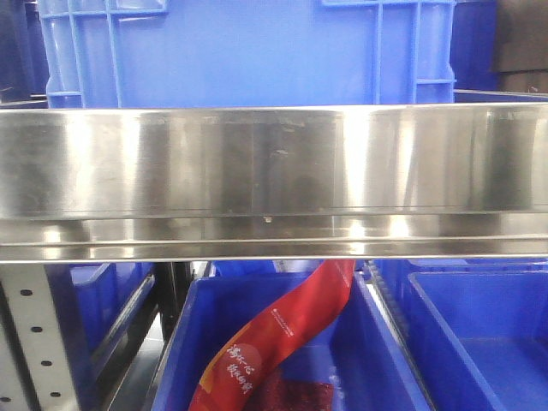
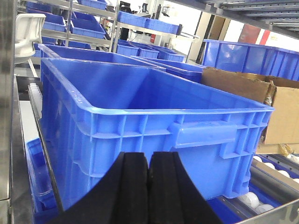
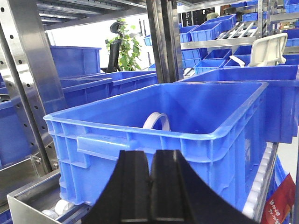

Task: Grab PVC pipe and place in blue bin

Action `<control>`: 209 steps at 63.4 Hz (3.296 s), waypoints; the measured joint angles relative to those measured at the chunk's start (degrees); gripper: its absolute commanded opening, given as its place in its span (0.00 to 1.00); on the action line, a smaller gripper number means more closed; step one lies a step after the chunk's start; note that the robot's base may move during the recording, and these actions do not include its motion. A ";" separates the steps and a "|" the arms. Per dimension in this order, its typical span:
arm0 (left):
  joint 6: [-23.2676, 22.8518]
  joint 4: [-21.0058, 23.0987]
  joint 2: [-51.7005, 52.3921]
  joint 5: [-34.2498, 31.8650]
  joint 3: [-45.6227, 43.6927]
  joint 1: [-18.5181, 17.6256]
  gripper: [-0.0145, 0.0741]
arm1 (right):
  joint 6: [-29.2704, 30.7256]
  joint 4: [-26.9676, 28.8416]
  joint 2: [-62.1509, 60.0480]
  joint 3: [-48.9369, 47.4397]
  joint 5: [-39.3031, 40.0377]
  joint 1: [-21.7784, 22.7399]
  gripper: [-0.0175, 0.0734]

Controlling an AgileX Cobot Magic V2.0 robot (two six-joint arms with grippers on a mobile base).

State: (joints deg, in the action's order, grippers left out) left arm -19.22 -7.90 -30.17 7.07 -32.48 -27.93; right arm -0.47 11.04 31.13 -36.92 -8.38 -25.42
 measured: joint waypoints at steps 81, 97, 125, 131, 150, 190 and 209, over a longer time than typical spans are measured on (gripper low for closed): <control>0.00 0.00 0.00 -0.11 0.00 0.00 0.04 | 0.16 -7.03 -30.69 36.04 3.82 24.52 0.01; 0.00 0.00 0.00 -0.80 0.10 0.00 0.04 | 0.06 -7.67 -30.91 36.79 4.74 24.62 0.01; 0.00 0.00 0.00 -1.01 0.10 0.00 0.04 | 0.06 -9.60 -30.91 36.79 5.17 24.62 0.01; 0.00 0.00 0.00 -1.01 0.10 0.00 0.04 | 0.06 -9.60 -30.91 36.79 5.17 24.62 0.01; 0.00 0.00 0.00 -1.01 0.10 0.00 0.04 | 0.06 -9.70 -30.91 36.79 5.17 24.62 0.01; 0.00 -4.39 1.57 -1.01 2.97 3.80 0.04 | 0.06 -9.70 -30.91 36.79 5.17 24.62 0.01; 12.23 1.30 13.73 -1.01 15.40 14.63 0.04 | 0.06 -9.70 -30.91 36.79 5.31 24.62 0.01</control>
State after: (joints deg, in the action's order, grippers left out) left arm -6.99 -6.60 -16.44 6.06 -17.08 -13.30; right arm -0.40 1.33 0.22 -0.13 -3.07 -0.80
